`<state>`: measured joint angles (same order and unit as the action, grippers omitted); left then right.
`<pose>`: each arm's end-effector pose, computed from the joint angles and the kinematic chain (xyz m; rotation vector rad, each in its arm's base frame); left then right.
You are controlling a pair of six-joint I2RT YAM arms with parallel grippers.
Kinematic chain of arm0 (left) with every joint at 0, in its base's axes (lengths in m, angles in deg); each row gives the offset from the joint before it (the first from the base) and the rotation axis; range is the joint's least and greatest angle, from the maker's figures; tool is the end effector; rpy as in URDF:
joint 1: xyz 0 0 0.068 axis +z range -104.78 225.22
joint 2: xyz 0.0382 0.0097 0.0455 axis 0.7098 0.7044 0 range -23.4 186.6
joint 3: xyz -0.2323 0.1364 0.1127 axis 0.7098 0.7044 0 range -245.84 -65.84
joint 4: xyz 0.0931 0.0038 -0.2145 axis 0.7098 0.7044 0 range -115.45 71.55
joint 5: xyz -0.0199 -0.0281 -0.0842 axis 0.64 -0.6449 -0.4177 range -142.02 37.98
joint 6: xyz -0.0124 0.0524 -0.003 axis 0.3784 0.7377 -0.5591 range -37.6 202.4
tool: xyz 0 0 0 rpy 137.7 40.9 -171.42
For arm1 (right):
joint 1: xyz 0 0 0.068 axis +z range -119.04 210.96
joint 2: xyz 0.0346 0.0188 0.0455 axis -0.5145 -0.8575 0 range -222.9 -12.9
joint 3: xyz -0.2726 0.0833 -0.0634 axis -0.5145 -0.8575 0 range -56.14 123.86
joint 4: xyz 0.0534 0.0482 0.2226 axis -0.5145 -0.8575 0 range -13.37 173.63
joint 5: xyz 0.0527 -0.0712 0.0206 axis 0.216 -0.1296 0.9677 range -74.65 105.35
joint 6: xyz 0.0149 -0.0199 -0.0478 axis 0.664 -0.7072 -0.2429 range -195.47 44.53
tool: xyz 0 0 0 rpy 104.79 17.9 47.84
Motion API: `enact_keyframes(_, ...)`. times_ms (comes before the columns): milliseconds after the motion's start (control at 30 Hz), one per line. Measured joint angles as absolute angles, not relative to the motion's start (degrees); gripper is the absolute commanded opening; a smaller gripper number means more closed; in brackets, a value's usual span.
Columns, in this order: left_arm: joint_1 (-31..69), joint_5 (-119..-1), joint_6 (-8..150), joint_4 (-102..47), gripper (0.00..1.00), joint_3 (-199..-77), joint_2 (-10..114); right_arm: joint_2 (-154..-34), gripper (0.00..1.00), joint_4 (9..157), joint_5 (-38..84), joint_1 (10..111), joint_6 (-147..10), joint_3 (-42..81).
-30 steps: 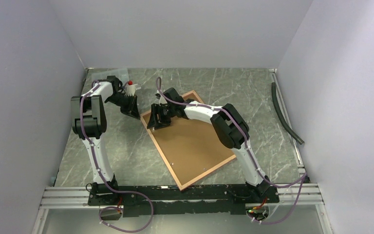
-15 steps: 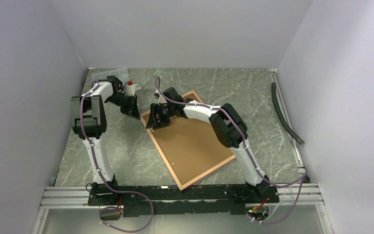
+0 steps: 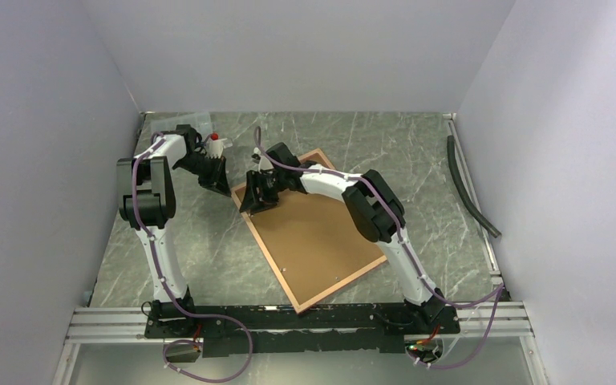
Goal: Put the photo into the frame
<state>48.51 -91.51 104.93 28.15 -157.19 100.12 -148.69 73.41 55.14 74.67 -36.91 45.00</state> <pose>0.3992 0.0003 0.1850 0.4981 2.7205 -0.9447 0.3505 0.3665 0.1669 -0.5113 2.6001 1.4305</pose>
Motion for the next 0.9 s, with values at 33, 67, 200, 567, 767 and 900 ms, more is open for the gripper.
enact_keyframes(33,48.51,-91.44,104.93,28.15,0.12,-157.19,100.10,-148.95,0.50,72.97,55.49,74.65,-37.04,45.51)
enact_keyframes(67,48.48,-91.38,104.88,28.15,0.12,-157.19,100.08,-149.23,0.50,72.58,55.88,74.60,-37.26,45.94)
enact_keyframes(200,48.40,-91.16,104.42,28.13,0.11,-157.19,100.06,-149.73,0.49,71.99,56.93,74.38,-37.96,46.58)
enact_keyframes(567,48.40,-91.11,104.03,28.13,0.11,-157.21,100.06,-152.01,0.49,67.95,58.46,74.60,-42.39,51.17)
enact_keyframes(767,48.38,-91.07,103.90,28.13,0.11,-157.21,100.06,-152.84,0.46,66.68,58.84,75.06,-44.95,52.87)
enact_keyframes(900,48.38,-91.03,103.88,28.13,0.11,-157.21,100.06,-152.86,0.43,66.09,58.44,75.10,-46.02,53.11)
